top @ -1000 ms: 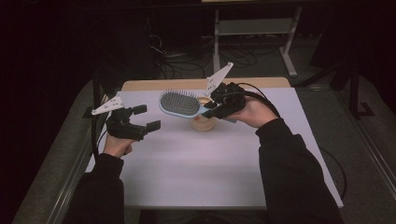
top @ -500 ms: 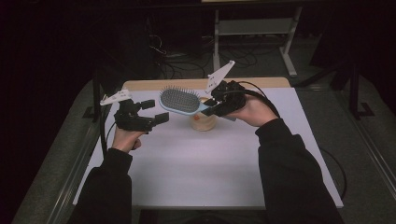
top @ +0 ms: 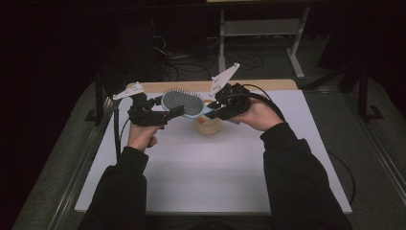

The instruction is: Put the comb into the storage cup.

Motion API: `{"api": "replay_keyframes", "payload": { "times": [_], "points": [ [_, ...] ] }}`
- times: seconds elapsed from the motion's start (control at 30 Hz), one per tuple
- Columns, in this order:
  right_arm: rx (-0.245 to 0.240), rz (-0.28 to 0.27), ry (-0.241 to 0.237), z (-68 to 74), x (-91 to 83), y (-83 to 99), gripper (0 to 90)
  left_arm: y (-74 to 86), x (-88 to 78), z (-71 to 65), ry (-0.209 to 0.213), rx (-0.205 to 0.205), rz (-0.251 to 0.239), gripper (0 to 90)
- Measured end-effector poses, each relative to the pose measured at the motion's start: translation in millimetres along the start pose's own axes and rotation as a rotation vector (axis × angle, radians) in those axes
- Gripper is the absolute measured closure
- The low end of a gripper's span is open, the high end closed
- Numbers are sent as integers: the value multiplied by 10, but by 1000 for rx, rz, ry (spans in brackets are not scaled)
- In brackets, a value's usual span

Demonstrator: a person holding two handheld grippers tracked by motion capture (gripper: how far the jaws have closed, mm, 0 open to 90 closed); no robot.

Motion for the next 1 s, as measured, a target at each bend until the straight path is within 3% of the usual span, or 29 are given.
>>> {"api": "replay_keyframes", "payload": {
  "times": [0.23,0.33,0.4,0.47,0.53,0.87,1.0],
  "points": [
    [-6,-8,5,4,32,-16,682,-59,19,-10,9,-43,-40,1],
    [-11,-13,8,8,47,-33,683,-91,29,-32,16,-55,-61,46],
    [-10,-19,15,9,55,-43,682,-111,35,-39,0,-50,-69,62],
    [-6,-26,21,3,49,-46,682,-140,20,-21,-29,-47,-84,138],
    [-5,-38,24,-3,35,-45,682,-156,15,-7,-24,-72,-98,189],
    [-2,-39,55,-8,84,-43,681,-162,15,51,-60,-115,-107,272],
    [-6,-34,81,-12,118,-50,677,-161,18,89,-64,-162,-113,274]
  ]
}}
Point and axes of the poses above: each handheld gripper's, and its own axes: x roughly forward along the jaws, y roughly out of its underside, z roughly to its left, the point moved 7 cm from there along x, roughly forward along the jaws, and after that the axes turned 3 degrees about -x, right-handed, at the moved point
